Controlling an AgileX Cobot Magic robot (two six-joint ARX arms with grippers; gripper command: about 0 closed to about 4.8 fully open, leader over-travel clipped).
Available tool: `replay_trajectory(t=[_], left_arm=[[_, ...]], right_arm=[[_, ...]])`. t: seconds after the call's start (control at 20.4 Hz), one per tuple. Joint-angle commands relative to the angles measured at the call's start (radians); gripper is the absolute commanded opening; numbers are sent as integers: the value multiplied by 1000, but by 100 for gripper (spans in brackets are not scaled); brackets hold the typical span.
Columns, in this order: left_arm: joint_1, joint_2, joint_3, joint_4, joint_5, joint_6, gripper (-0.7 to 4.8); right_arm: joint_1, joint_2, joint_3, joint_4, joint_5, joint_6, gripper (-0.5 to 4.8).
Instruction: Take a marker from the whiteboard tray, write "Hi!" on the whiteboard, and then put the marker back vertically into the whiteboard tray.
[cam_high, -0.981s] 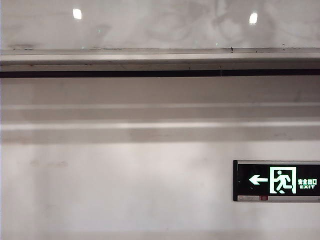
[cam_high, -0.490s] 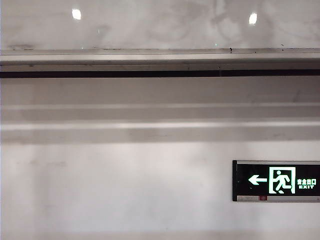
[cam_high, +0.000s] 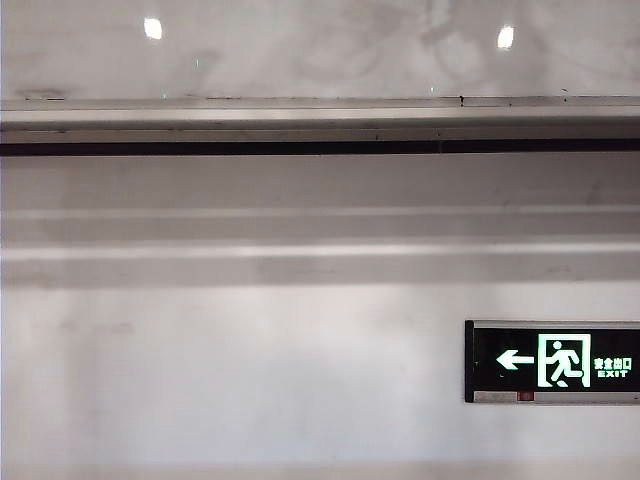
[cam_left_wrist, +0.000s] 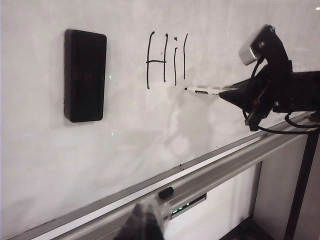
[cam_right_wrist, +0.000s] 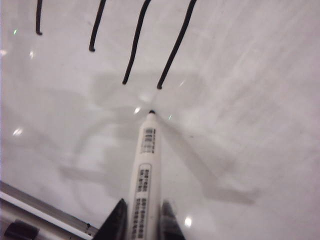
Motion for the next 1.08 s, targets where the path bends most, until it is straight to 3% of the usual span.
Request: replay_trajectory(t=[0.05, 1.08], left_arm=[[0, -2, 4, 9, 5, 1, -5], [0, -2, 4, 7, 5, 0, -5]], right_arm=[[0, -4, 6, 76, 7, 7, -1], [0, -15, 6, -16, 13, 8, -1]])
